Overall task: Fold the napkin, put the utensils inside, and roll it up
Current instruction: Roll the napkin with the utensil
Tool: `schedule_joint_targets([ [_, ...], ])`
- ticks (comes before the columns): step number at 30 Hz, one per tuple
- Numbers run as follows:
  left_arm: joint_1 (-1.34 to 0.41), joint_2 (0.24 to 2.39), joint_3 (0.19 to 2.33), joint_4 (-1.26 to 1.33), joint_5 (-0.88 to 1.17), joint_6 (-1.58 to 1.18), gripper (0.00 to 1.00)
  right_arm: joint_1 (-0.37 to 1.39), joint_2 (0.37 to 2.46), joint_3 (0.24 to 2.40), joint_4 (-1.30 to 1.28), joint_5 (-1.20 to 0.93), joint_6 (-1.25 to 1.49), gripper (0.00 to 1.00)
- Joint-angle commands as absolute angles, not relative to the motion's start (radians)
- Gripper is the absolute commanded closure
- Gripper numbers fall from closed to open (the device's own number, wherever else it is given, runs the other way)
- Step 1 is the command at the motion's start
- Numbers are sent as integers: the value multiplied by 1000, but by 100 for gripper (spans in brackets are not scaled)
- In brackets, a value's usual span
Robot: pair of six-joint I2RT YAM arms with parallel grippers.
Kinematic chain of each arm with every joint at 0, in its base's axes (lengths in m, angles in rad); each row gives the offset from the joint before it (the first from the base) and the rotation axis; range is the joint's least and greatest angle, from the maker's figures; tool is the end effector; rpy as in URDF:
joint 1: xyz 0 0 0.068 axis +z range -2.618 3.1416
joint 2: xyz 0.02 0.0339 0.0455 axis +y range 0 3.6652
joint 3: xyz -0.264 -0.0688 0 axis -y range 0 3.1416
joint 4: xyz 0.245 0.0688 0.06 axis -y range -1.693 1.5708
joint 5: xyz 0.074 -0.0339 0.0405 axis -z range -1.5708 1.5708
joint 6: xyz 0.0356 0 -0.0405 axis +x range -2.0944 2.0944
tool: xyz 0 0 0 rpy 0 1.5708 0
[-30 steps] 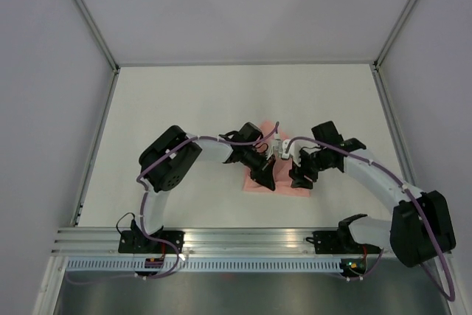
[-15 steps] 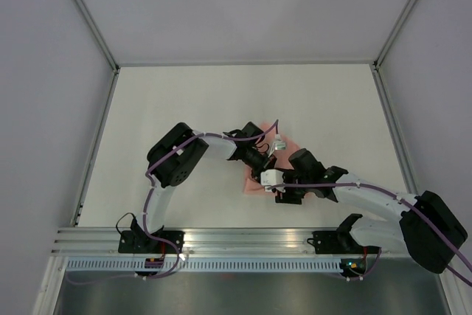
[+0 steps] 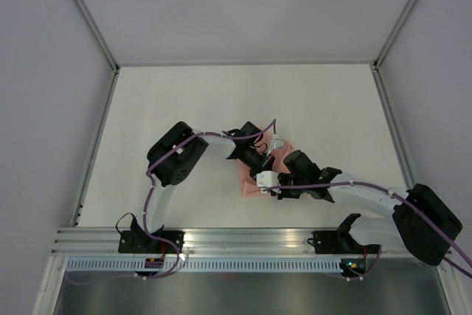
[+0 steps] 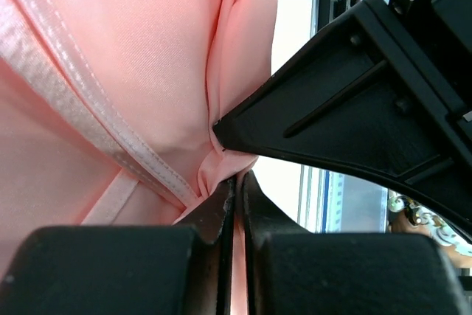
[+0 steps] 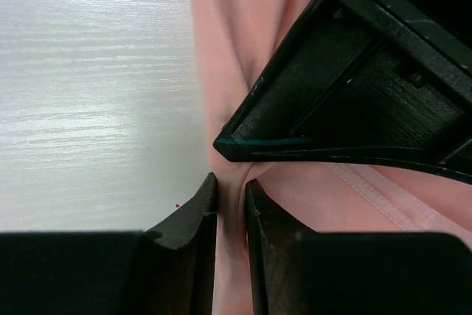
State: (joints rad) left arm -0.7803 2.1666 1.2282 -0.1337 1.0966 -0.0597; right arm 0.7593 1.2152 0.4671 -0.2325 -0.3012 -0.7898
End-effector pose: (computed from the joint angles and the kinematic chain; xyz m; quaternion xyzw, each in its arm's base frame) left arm 0.2652 -0.3071 0.0906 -0.4119 -0.7286 0.5471 0.0137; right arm 0.1440 0.1513 0.1486 -0.6928 0.6456 0.1391 0.2897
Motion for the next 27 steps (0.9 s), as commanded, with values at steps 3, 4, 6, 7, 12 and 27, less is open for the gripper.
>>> schedule_joint_targets([
  [3,-776,2151,1218,-158,936,-84,84,755,1270,445,-305,-268,-811,85],
  [4,-776,2123,1216,-140,927,-93,82,752,1281,454,-320,-282,-813,86],
  [6,-772,2086,1215,-130,896,-103,81,736,1319,486,-365,-323,-824,91],
  [7,-770,2073,1210,-121,878,-110,80,727,1334,500,-380,-339,-830,93],
  [12,-767,1970,1134,-28,776,-135,79,635,1469,621,-540,-478,-890,99],
  [27,-759,1519,674,464,212,-255,78,445,1911,985,-963,-710,-1121,99],
])
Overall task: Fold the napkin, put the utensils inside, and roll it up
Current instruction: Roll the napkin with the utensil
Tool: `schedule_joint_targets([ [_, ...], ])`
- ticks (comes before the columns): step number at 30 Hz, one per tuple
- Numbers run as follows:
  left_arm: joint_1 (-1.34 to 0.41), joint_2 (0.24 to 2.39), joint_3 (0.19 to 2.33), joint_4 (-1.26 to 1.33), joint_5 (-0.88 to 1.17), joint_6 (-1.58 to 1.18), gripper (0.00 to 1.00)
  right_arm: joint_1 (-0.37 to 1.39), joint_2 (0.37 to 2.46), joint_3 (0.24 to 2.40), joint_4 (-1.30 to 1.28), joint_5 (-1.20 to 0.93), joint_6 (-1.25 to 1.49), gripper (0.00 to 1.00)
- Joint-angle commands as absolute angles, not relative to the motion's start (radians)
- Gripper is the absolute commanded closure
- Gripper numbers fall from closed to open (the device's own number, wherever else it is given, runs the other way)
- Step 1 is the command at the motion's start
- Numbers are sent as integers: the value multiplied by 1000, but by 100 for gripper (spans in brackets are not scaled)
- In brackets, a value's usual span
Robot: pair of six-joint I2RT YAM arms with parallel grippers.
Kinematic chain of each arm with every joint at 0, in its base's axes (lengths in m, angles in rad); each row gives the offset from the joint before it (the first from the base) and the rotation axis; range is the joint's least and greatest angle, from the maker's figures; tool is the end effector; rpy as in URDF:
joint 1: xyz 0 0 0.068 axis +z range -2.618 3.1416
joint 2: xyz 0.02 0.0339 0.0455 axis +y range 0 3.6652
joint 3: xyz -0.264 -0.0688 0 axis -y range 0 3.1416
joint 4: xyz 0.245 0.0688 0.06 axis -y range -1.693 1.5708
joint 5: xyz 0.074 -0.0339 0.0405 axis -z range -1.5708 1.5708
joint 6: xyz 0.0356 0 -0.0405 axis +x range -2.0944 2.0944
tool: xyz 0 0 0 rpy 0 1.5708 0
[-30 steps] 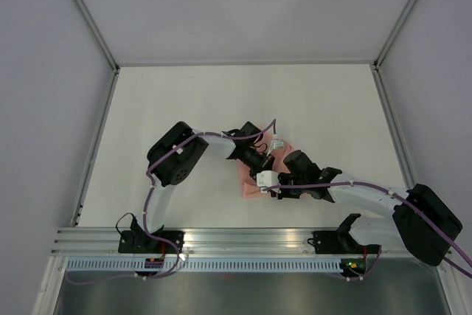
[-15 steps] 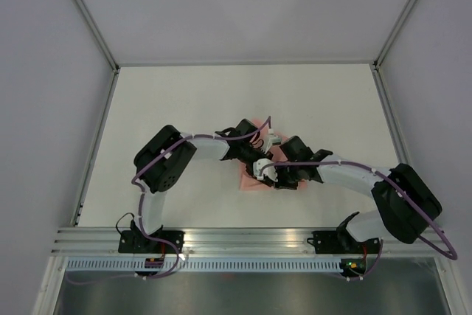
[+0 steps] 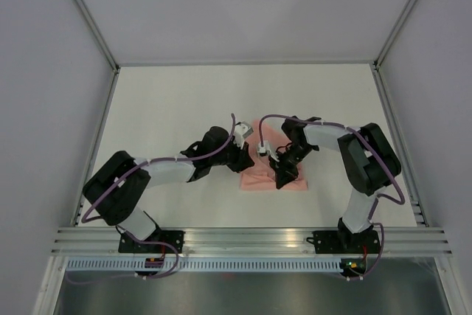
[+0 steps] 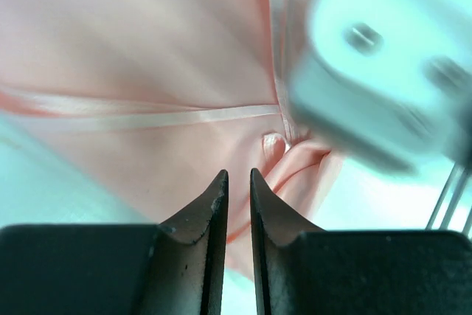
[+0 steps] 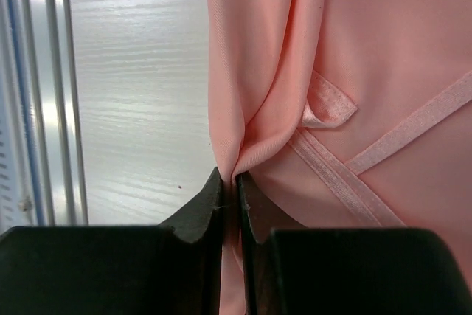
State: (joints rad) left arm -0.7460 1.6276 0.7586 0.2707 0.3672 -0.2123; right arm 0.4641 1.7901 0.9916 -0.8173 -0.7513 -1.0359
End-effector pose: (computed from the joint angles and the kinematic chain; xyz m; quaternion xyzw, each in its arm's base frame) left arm 0.2319 -0.2317 0.1683 0.3115 0.8160 -0.3551 0.3333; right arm 0.2456 0.1501 0.1376 -0.6279 0.6861 0.3578 0.0834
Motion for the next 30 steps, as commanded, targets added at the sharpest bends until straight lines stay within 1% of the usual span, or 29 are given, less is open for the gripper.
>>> schedule_joint_targets([
  [1,-764,1496,643,536,201,-236,78,440,1930,997,-980,-713,-1124,99],
  [4,-814,1433,569,572,102,-155,78,426,1994,1048,-1015,-719,-1132,100],
  [8,-967,1388,509,633,-60,-23,78,411,2061,1104,-1046,-724,-1135,100],
  [10,-1040,1378,496,658,-147,56,77,399,2091,1126,-1058,-732,-1135,99],
  [14,-1135,1405,515,640,-202,161,76,384,2127,1158,-1072,-739,-1126,100],
  [15,-1156,1422,521,629,-243,204,76,379,2134,1164,-1074,-741,-1123,100],
  [24,-1342,1586,609,574,-279,435,74,361,2181,1184,-1060,-736,-1101,99],
  [26,-1357,1627,630,580,-272,482,71,359,2184,1183,-1055,-735,-1101,100],
  [27,-1359,1641,638,581,-259,500,65,356,2184,1183,-1055,-736,-1100,100],
  [30,-1362,1693,663,572,-247,525,65,351,2183,1183,-1055,-735,-1101,99],
])
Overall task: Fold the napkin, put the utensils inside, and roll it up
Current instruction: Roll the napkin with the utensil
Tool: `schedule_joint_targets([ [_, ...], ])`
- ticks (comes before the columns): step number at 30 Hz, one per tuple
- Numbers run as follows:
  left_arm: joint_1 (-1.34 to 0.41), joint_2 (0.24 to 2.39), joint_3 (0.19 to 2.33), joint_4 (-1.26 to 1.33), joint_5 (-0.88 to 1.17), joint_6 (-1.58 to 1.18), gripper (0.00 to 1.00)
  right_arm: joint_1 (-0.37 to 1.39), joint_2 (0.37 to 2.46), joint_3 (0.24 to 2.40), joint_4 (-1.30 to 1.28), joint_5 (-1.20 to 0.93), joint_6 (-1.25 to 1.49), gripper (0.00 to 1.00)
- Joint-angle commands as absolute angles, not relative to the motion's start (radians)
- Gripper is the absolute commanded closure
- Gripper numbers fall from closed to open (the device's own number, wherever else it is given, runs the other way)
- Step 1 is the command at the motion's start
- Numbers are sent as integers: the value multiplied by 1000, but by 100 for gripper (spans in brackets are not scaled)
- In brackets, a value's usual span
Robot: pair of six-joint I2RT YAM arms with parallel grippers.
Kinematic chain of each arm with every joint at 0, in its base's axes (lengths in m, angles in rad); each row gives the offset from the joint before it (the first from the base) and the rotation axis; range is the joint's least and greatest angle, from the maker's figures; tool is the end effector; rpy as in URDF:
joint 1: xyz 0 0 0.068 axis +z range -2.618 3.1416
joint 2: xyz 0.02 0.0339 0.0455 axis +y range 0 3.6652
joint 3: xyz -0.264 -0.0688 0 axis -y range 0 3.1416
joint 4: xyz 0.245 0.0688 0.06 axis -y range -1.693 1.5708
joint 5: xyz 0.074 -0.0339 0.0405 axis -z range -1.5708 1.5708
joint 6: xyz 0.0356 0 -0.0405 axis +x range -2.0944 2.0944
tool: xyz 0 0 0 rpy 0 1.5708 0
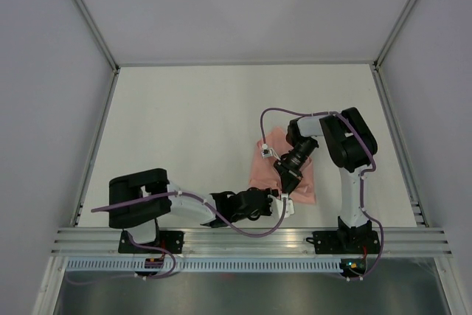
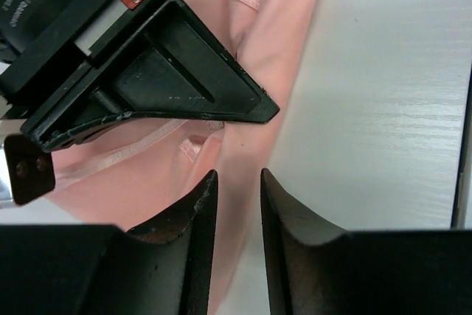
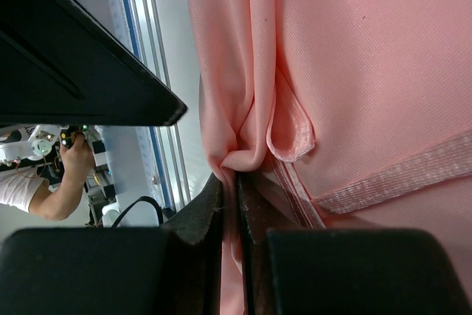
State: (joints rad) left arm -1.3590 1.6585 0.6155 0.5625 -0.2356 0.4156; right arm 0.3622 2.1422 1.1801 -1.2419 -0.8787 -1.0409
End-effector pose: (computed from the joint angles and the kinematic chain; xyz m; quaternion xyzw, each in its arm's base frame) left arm 0.0743 -0.3059 0.1448 0.6199 0.5835 -0.1445 0.5044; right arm 0.2660 0.1301 0.0909 0.4539 -0.7424 -0.4750 0.1312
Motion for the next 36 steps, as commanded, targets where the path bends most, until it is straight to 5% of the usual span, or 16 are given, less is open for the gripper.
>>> schedule_joint_targets([
  [1,-1362,1718,666,578,-242,546,65,350,2184,1184,-1055,-733,-1098,100],
  [17,-1345,1861,690,580,-226,611,53,341,2191,1187,-1063,-729,-1104,100],
  [29,-1284,1882,822,203,29,485,97,334,2201,1198,-1077,-727,-1108,100],
  [32,-1240,1882,862,152,136,433,98,336,2188,1198,-1072,-730,-1103,99],
  [36,-1195,1893,908,65,288,370,98,324,2140,1200,-1062,-747,-1092,80],
])
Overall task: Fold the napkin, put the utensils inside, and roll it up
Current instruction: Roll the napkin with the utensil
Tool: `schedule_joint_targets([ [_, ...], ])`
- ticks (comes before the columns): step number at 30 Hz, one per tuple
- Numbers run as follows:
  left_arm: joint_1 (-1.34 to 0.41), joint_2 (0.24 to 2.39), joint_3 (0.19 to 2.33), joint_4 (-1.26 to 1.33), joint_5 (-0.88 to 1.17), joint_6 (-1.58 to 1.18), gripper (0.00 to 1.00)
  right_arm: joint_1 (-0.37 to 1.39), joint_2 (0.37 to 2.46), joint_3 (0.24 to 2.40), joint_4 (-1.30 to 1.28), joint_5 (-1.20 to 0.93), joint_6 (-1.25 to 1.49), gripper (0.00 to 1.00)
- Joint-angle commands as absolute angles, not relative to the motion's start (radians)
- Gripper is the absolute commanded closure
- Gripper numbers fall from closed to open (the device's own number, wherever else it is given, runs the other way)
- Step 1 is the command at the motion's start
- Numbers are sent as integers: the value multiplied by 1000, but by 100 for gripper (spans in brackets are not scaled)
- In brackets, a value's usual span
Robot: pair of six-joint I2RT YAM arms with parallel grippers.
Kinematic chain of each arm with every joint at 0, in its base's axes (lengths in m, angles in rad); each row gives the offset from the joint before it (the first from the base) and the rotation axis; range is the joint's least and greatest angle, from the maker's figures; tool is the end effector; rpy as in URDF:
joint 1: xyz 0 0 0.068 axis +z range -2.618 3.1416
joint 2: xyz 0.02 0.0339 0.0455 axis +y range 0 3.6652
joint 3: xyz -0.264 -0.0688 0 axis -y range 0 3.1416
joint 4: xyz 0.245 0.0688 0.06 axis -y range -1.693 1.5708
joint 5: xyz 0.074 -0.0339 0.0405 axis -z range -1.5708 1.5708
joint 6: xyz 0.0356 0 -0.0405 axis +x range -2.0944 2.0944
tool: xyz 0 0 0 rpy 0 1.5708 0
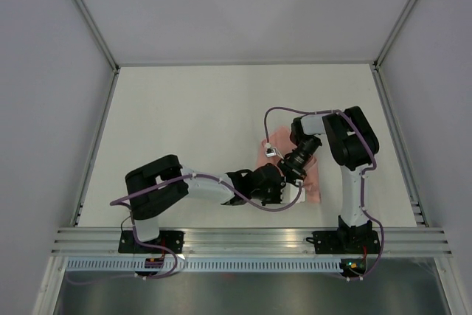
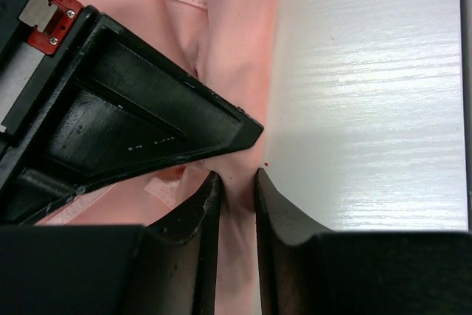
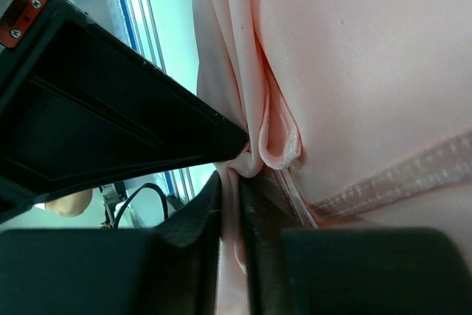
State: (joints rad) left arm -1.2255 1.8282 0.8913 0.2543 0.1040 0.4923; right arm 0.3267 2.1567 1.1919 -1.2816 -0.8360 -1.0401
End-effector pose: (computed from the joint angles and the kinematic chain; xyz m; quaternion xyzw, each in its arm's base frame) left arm 0.1203 -0.3452 0.1379 0.6973 0.5722 -0.1976 0.3837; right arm 0.2696 0.1193 0.0899 0.4401 -0.7536 -0.4646 0.1501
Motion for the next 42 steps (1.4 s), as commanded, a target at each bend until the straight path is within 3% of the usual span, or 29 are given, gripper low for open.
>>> schedule_joint_targets([
  [1,-1181,1896,925,51,313,362,98,321,2111,1198,-1051,-749,-1085,73],
  [6,-1138,1907,946,20,426,293,98,293,2010,1203,-988,-770,-1008,58],
  [16,-1022,1953,1005,-37,613,184,98,141,1794,1217,-882,-868,-871,54],
  [25,-942,2078,1146,-163,722,101,98,52,1467,1038,-902,-881,-1017,50],
  [32,-911,2160,1224,-218,781,41,98,70,1246,838,-920,-853,-1169,45],
  [42,-877,2230,1262,-227,831,-28,98,328,1118,574,-588,-667,-991,40],
])
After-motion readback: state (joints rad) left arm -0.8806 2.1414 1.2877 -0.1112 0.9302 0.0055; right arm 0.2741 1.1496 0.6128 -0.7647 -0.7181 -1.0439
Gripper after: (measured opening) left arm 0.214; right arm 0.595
